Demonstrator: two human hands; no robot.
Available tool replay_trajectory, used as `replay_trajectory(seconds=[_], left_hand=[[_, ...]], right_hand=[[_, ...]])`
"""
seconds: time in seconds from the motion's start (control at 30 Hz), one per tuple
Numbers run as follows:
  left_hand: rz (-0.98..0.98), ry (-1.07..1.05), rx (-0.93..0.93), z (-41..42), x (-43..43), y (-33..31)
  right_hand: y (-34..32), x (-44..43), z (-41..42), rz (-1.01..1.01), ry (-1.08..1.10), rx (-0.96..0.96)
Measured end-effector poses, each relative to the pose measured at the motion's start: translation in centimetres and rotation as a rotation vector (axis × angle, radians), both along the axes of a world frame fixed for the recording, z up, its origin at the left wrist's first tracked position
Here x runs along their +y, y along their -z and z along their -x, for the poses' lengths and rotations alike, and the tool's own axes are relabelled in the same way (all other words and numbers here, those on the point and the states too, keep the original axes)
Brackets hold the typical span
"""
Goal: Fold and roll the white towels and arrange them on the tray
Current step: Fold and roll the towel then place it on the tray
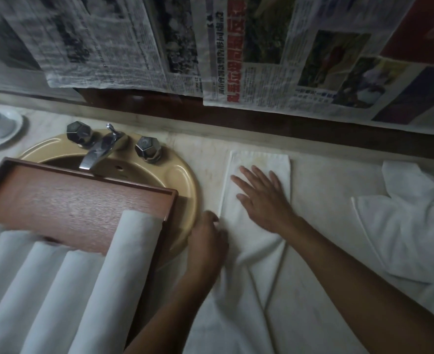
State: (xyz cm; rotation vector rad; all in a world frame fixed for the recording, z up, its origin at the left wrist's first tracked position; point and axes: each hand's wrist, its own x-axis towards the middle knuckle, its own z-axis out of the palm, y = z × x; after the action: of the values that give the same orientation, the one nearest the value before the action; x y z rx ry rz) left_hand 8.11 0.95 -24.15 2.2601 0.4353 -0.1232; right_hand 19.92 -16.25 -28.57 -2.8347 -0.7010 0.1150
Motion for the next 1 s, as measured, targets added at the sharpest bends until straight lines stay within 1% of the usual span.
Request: replay_trajectory(seconds=[0.13,0.23,0.3,0.47,0.53,0.6,0.67,0.73,0.77,0.8,0.83,0.9,0.93,0.97,1.0], left_hand=[[0.107,-0.153,0.113,7.0,-0.3,-0.5],[0.235,-0.251,0.176,9.7,0.0,-0.1],[0.265,-0.287,0.194,10.1,0.2,0.0],[0.246,-0.321,0.171,9.5,0.9,0.4],[0.228,-0.316,0.191,9.1,1.1,0.4],[0.208,-0.314,0.213,8.9,1.1,0.2],[0.221,-0.314,0.229,8.9,1.0,-0.2],[0.286,-0.302,0.23,9.1,0.7,-1.0],[0.344,-0.292,0.247,9.3,0.5,-1.5],[0.442,-0.283,0.288,9.4,0.1,-2.1],[0.601,-0.275,0.348,9.5,-0.3,-2.8],[1.01,-0.2,0.463,9.7,-0.8,-4.2],[1.152,-0.143,0.491,9.9,-0.7,-4.8],[1.19,-0.091,0.51,10.0,-0.5,-5.4],[1.168,-0.064,0.526,10.2,-0.3,-5.3]], right_hand=[[0.0,-0.2,-1.4,0.051,-0.015,-0.013],[0.0,-0.3,-1.6,0.054,-0.015,-0.029],[0.0,-0.3,-1.5,0.055,-0.016,-0.037],[-0.7,0.6,-0.7,0.043,0.025,-0.038],[-0.8,1.1,0.9,-0.005,-0.019,-0.058],[-0.3,1.4,3.2,-0.039,-0.102,-0.031],[0.3,1.4,4.4,-0.02,-0.134,-0.016],[0.4,1.3,3.6,0.022,-0.133,-0.021],[0.4,1.3,3.0,0.045,-0.135,-0.018],[0.3,1.2,2.5,0.064,-0.136,-0.014],[0.2,1.2,1.9,0.08,-0.136,-0.01],[0.2,1.1,1.2,0.103,-0.144,-0.003],[0.1,1.1,1.1,0.109,-0.149,0.01],[0.1,1.1,0.9,0.108,-0.151,0.028],[-0.1,1.1,0.8,0.101,-0.15,0.048]])
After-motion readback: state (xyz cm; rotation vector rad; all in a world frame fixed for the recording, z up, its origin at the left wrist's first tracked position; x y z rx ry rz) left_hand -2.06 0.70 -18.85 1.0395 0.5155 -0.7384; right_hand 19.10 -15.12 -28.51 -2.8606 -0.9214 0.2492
